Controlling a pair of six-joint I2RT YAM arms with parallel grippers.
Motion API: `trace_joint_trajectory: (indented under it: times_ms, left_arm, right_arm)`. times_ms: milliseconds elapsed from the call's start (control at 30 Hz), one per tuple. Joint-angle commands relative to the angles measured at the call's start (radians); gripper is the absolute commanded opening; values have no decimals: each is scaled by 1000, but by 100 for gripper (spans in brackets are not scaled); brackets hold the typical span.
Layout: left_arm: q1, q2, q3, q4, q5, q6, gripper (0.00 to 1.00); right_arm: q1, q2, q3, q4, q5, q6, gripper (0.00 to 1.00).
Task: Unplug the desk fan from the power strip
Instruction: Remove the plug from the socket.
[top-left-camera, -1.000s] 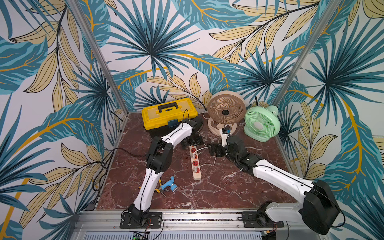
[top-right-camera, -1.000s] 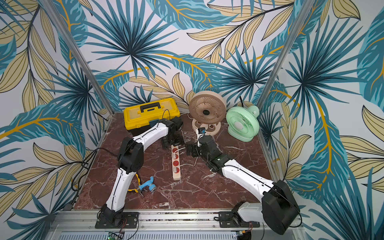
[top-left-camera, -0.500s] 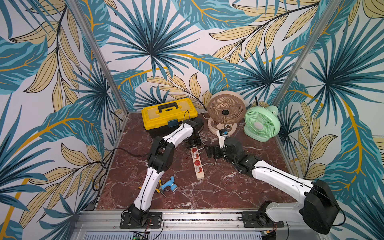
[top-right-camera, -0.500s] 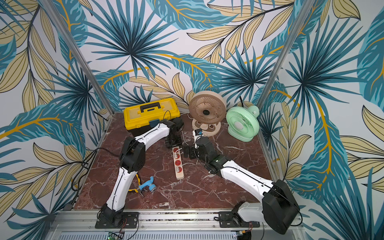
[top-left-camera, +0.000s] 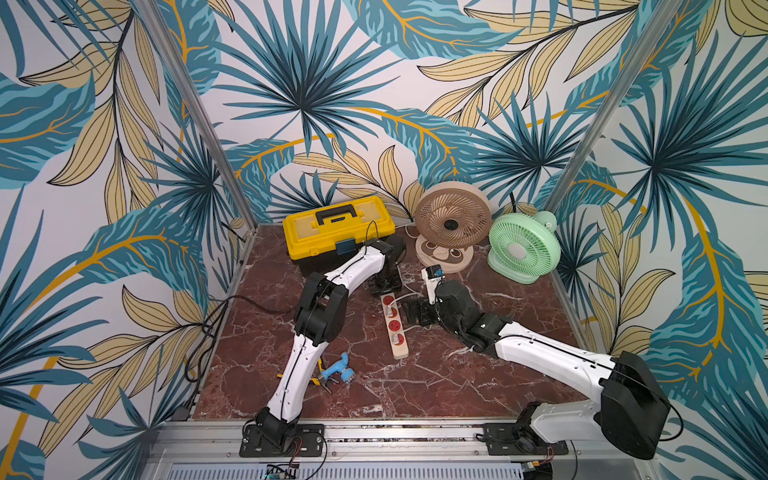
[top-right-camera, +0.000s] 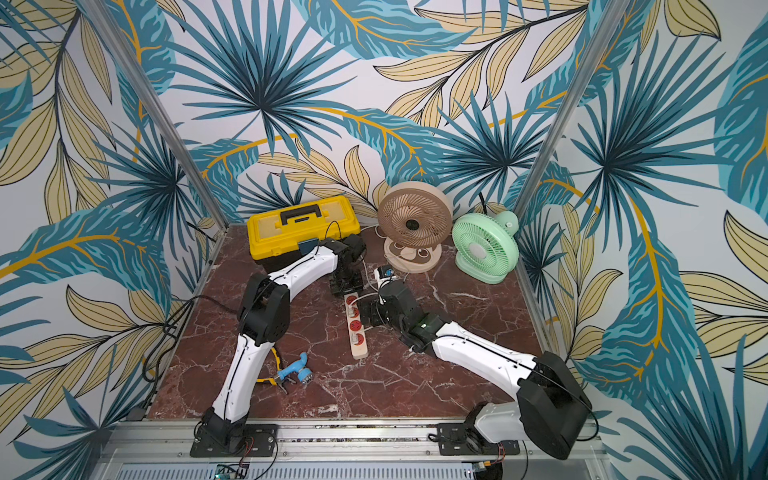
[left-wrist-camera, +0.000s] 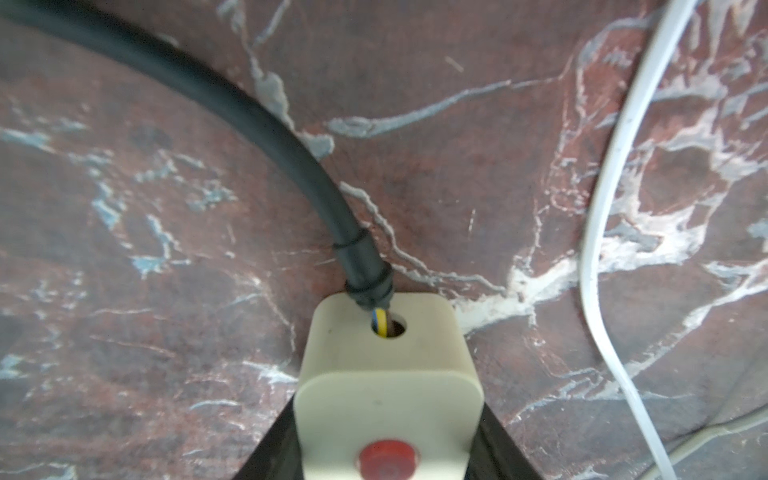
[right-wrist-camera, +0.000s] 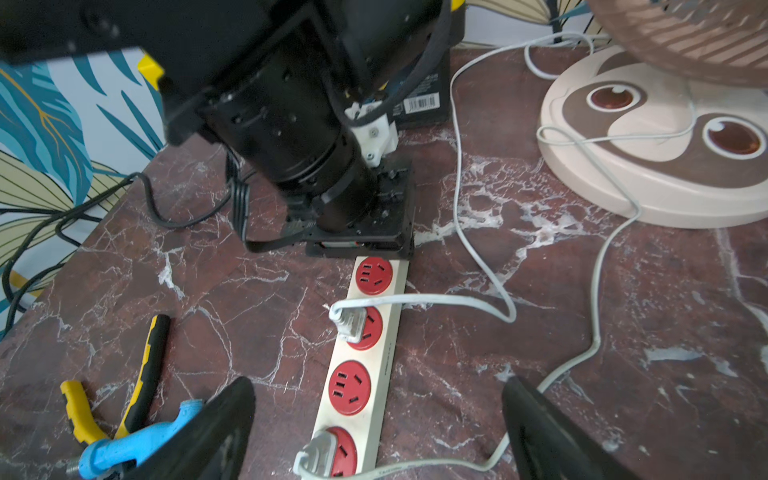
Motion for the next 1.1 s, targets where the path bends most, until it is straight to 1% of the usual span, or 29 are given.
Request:
trace_joint_trajectory:
  times_ms: [0,133,200,400,567,767,900,933,967,1000,1067]
  left_arm:
    - [10,35,-64,28,-6,11,0]
    - [9,42,-71,44,24,17,0]
    - [10,50,-64,34,28,23,0]
    - [16,69,-50,-1,13,16,0]
    - [18,71,-43,-13,-2,10,0]
    - [17,105,3,-62,-11,10,0]
    - [17,114,6,-57,0,20,1]
    - [18,116,7,-53,7,22,3]
    - [18,118,6,-48,14,25,4]
    - [17,121,5,-45,18,26,4]
    - [17,121,2,-38,23,30,2]
  right_arm:
    - [58,24,44,-88,30,6,93]
    - [120,57,80,-167,49,22,88]
    - [144,69,91,-191,42,34,82]
    - [201,90,93,-292,44,107,78]
    - [242,132,88,-305,31,139,77]
    - [253,223,126,-309,32,158,70]
    - [254,282,180,-336,62,158,65]
    - [255,298,191,-344,72,158,63]
    - [254,312,205,-357,84,163,60]
    - [254,322,219,-363,93,165,56]
    - [254,341,234,-366,97,167,53]
